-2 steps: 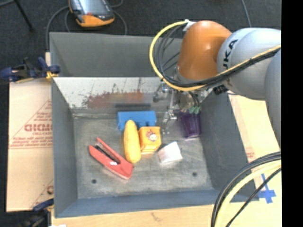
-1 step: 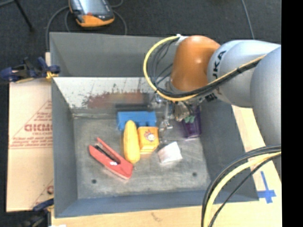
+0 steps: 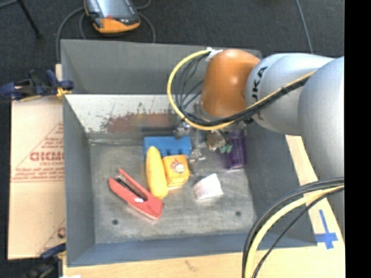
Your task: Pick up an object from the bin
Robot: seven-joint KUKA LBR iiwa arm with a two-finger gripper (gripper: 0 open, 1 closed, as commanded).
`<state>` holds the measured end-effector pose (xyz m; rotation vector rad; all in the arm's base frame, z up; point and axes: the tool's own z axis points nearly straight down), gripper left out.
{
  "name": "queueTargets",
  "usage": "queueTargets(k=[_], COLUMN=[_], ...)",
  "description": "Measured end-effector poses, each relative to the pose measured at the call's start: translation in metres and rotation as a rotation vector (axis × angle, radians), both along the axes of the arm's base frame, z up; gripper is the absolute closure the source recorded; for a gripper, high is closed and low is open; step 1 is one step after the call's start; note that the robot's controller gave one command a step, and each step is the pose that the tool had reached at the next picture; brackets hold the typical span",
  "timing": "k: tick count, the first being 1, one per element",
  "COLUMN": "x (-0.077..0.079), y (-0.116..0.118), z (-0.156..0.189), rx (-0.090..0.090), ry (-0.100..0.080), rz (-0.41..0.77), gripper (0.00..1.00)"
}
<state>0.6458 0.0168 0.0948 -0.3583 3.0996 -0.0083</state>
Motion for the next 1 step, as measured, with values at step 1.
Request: queueTargets(k=[1], x=[0.0071], y=[0.0276], z=[-0.0015], rx=[-0.009], ry=[-0.005], rz=[0.610], gripper=[1.00])
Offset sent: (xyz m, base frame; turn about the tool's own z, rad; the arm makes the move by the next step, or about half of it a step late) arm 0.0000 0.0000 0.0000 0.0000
